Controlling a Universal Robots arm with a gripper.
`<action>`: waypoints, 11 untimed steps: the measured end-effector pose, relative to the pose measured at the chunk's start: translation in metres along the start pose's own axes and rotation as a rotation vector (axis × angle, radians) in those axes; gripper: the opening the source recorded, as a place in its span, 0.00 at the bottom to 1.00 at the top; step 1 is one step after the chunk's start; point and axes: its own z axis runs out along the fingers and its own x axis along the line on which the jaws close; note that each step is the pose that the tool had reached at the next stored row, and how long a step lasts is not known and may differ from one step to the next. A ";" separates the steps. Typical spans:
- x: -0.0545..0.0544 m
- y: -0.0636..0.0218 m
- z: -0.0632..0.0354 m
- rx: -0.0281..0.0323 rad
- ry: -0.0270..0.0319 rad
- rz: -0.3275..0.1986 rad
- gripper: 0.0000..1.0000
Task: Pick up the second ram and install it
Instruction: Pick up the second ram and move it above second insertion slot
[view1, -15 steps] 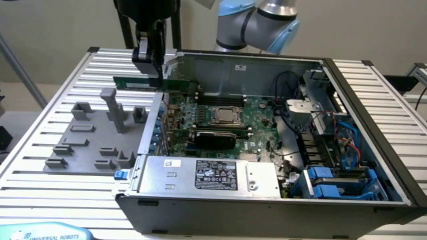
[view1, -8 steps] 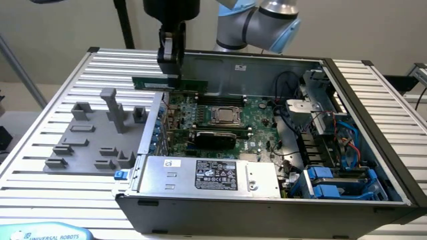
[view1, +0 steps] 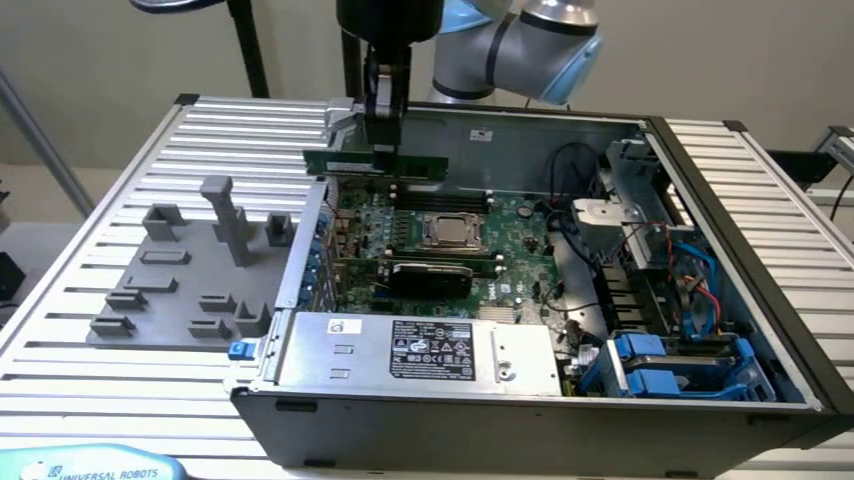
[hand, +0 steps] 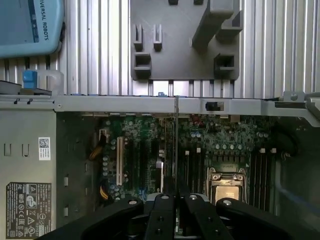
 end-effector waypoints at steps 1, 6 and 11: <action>-0.003 -0.0035 0.0009 0.0003 0.0001 0.000 0.13; -0.015 -0.0199 0.0055 0.0013 0.0000 0.000 0.13; -0.029 -0.0350 0.0108 0.0014 0.0000 0.000 0.13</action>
